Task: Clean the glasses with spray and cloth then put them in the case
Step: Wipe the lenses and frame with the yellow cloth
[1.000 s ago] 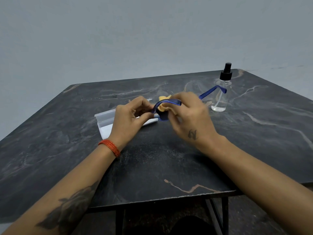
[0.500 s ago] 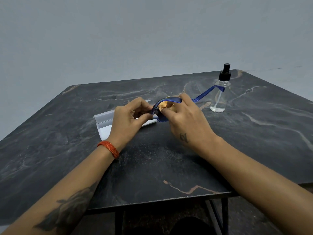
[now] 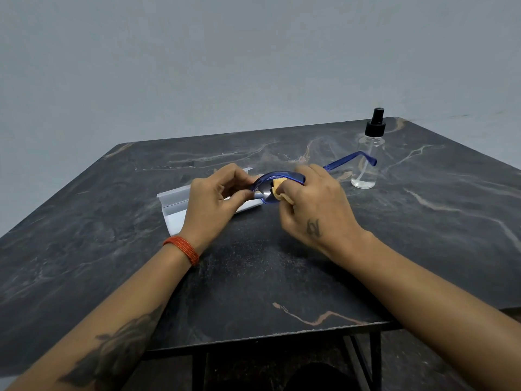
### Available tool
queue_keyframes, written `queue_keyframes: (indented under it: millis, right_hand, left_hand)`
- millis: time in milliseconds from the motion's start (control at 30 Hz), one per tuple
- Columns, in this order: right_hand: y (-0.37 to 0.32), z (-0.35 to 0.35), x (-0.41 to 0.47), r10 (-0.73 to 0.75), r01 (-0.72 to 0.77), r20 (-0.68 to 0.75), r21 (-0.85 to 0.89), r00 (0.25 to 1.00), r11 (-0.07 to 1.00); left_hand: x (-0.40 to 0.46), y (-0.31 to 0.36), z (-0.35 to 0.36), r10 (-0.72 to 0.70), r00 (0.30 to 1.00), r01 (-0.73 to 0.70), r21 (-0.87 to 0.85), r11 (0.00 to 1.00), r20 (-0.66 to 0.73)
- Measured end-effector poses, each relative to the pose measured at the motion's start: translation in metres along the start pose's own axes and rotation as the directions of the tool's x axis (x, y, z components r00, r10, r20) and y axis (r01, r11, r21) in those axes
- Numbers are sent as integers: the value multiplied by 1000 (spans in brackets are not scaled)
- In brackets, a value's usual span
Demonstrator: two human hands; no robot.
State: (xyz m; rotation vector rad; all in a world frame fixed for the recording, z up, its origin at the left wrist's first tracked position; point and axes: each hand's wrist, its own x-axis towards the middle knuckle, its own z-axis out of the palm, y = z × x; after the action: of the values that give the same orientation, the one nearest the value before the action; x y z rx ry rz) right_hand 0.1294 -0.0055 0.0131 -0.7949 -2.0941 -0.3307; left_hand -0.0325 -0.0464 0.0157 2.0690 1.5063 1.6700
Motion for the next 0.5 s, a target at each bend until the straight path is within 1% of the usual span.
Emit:
queue_keyframes:
  millis: [133,267,333,400,500]
  right_hand:
    - [-3,-2,0,28,-27,-21,50,999,998]
    - [-5,-2,-1,-2,5,-12,185,1000,983]
    - [-4,-3,0,9,-4,-20,248,1000,969]
    - [-2,-5,1,72,-50,-63,297,995,953]
    - [5,-8,7,257,-184,-150,383,955,905]
  left_hand:
    - [0,1,0,1,1000,-1,-2,1000,0]
    - [0,0,-1,2,1000,-2,2,1000,-2]
    - [0,0,0,-1,1000,1,-4,1000,-5]
    - [0,0,0,-2,1000,1,-5,1000,-8]
    - [0,-1,0,-4,1000,4,-7,1000,-8]
